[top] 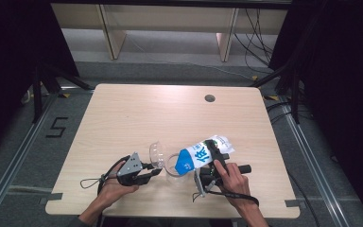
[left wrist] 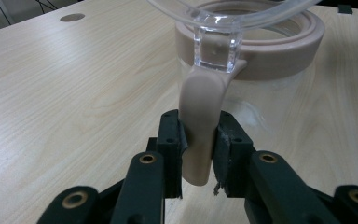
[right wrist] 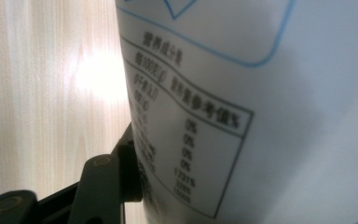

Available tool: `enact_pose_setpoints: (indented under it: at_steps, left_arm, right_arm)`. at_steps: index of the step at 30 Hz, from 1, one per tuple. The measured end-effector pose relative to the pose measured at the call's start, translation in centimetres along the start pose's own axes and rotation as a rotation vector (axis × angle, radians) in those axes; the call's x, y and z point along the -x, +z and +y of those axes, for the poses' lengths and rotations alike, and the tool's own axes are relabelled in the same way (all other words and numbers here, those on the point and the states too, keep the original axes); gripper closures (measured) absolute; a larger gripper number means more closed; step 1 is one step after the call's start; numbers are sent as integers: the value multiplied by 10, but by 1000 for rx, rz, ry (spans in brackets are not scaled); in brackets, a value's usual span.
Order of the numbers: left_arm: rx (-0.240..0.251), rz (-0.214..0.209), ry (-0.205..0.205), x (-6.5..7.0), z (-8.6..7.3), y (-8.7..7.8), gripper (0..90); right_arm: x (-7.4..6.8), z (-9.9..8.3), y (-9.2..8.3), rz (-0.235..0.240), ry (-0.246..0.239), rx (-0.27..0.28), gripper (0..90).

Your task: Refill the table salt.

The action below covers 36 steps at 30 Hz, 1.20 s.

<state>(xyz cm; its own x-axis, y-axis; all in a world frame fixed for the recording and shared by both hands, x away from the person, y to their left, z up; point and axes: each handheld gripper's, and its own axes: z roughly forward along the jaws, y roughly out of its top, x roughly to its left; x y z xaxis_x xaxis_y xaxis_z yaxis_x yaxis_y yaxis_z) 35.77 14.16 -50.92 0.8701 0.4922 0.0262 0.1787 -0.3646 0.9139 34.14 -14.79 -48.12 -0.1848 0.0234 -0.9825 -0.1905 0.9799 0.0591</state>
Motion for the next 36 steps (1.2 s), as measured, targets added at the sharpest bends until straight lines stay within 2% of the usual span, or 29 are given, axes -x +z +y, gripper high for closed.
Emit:
enact_pose_setpoints:
  at_steps: [8,12,14,20,23,26,28,31,33,36]
  left_arm:
    - [-1,-2,1,0,0,0,736]
    - [-6,0,7,0,0,0,736]
    - [-5,0,7,0,0,0,736]
    - [-2,-3,1,1,0,0,736]
    - [0,-3,-2,1,0,0,736]
    - [-1,-3,-1,1,0,0,736]
    - [0,-4,-2,1,0,1,736]
    - [0,-5,-3,1,0,0,736]
    - [0,-5,-3,1,0,0,736]
    - [-2,-4,-2,1,0,0,736]
  right_arm:
    - [1,0,-1,-11,-6,-1,483]
    - [3,0,0,-14,-55,6,484]
    - [1,0,0,-14,-38,2,486]
    - [1,-1,0,-12,-46,2,489]
    - [2,-1,0,-22,-64,12,490]
    - [2,-2,0,-21,-62,1,491]
    - [3,-2,0,-27,-79,2,492]
    - [1,-2,-1,-24,-55,-10,493]
    - [2,-2,0,-26,-71,-6,492]
    - [1,-1,0,-24,-66,-8,493]
